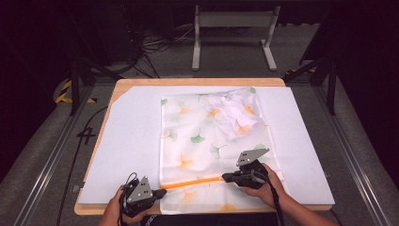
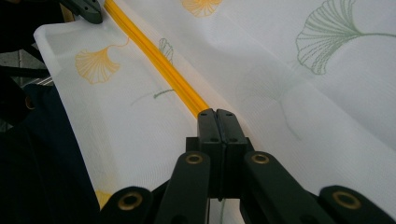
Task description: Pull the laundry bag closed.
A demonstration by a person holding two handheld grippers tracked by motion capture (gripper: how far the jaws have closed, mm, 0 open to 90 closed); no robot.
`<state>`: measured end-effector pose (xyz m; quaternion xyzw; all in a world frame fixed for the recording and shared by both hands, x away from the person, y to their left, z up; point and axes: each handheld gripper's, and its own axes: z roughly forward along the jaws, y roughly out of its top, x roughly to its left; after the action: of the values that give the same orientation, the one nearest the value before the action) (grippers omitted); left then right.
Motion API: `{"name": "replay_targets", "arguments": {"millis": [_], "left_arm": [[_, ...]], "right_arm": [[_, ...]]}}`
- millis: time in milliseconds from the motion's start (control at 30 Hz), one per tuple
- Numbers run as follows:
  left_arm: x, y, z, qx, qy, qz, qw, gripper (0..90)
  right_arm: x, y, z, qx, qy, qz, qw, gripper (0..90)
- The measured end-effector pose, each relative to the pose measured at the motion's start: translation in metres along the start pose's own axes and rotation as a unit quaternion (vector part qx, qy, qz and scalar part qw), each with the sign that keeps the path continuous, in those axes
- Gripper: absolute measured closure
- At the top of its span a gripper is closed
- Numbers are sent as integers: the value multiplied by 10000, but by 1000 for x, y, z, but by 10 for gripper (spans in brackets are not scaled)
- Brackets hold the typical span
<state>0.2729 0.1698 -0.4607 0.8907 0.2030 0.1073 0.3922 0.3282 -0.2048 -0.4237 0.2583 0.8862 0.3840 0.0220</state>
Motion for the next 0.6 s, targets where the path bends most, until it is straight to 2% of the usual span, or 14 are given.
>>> {"name": "replay_targets", "arguments": {"millis": [333, 600], "left_arm": [[1, 0, 0, -4, -26, -37, 10000, 900], [1, 0, 0, 1, -26, -39, 10000, 900]], "right_arm": [[-14, -17, -15, 27, -147, 236, 9996, 900], [-26, -36, -30, 71, -387, 448, 9982, 900]]}}
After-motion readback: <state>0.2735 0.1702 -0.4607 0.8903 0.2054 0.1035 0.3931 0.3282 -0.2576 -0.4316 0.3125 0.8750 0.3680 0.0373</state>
